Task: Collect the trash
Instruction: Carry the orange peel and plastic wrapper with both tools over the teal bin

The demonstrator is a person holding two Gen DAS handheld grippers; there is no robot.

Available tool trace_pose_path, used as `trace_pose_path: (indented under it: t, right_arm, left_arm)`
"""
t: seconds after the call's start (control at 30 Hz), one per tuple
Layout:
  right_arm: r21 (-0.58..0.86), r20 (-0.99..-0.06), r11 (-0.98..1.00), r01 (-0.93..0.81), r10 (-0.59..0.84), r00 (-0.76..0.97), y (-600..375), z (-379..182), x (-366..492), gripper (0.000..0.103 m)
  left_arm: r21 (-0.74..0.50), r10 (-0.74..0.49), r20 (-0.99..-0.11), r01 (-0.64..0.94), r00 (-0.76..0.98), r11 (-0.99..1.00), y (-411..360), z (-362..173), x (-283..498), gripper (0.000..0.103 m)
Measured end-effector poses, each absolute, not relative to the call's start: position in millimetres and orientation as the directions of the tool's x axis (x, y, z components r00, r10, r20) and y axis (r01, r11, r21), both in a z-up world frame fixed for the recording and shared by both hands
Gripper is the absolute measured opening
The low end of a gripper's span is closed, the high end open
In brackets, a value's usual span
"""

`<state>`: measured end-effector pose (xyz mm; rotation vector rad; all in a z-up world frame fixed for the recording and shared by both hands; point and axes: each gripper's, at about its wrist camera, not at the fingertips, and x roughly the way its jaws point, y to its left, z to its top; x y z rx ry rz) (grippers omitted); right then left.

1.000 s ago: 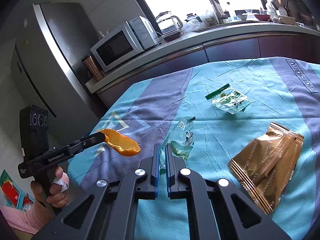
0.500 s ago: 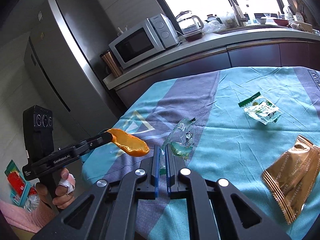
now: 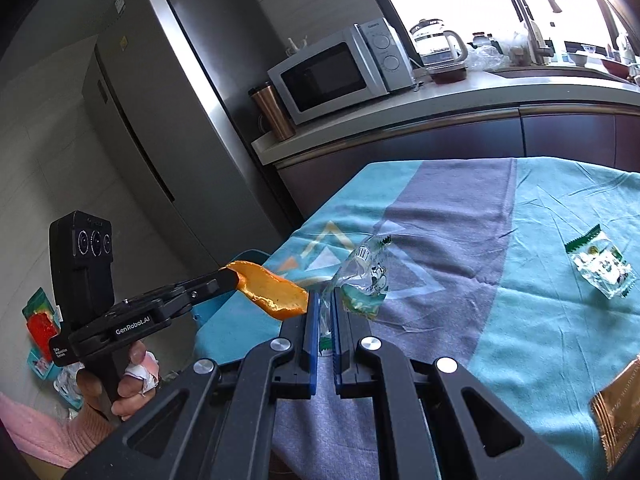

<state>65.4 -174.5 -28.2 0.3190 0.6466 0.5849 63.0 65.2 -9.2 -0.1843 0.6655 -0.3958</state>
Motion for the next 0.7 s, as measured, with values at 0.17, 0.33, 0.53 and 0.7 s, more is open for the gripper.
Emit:
trace_pose_path:
  t: [0.17,0.33,0.53,0.7]
  right_arm:
    - [0.450,-0.469,0.771,-0.451,0.634,0.615,-154,-26,72,0.005]
    - [0.447,-0.472,0.753,-0.483,0.657,0.588,-136,-25,78,0.005]
    - [0.448,-0.477,0.736,-0.508,0.677,0.561,-119,-25,83,0.005]
    - [0.449,-0.479,0.724,-0.524,0.690,0.543,-108,-25,86,0.005]
  left_arm:
    - [-0.282,-0.375,-0.560,0.256,0.739,0.925,83,-4,58,0.011]
    - [-0.288,-0.357,-0.558,0.228,0.750,0.930,98,-3,55,0.011]
    - [-0.293,-0.335,-0.560,0.197,0.758,0.936,113,-4,51,0.011]
    - [-0.297,-0.318,-0.563,0.172,0.763,0.939,126,-6,47,0.011]
